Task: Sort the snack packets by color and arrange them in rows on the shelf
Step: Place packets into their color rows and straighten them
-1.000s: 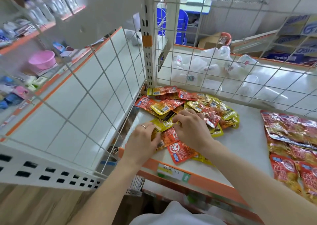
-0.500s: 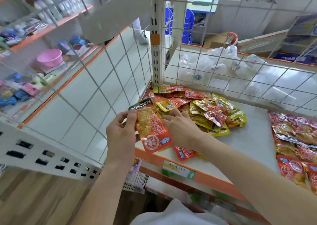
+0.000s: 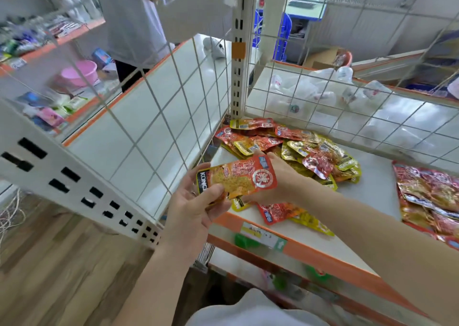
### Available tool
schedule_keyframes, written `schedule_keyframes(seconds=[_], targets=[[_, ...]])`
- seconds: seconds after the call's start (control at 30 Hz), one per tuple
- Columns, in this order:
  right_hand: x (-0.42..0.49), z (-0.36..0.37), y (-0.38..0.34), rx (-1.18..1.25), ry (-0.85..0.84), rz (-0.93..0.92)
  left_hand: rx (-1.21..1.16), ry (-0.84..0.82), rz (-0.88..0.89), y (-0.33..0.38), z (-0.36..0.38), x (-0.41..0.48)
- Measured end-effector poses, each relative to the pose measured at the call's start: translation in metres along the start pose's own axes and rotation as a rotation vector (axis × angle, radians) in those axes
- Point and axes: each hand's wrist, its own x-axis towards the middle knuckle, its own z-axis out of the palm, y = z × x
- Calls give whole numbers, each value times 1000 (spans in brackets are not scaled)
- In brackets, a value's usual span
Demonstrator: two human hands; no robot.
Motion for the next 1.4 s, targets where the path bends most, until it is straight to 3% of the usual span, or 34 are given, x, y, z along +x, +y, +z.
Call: schedule_keyframes(seconds=[0.1,0.2,0.27,0.37,0.57,0.77,0.9,1.23,1.4], targets=[[0,7,-1,-45,184,-61,-27,19,-15,-3,-7,-1],[-2,24,12,-37,474,-68,-51,33,22,-4,-10,1],[-10,31,19,124,650,7,-39,21,53,-5,-9,2],[-28,34,23,481,758,141,-16,20,74,-11,-3,4],[-70,35,22,1172,801,350,154,-19,59,-29,16,6],[-111,51,30,1505,741,395,245,-35,-3,-49,37,4],[-139,55,34,1896,621,457,272,-56,-24,-67,55,1],[-214,76,76,1623,716,609,367,-83,-17,-112,96,-16],[-242,80,96,1599,803,560,325,-77,-48,-130,109,-22]])
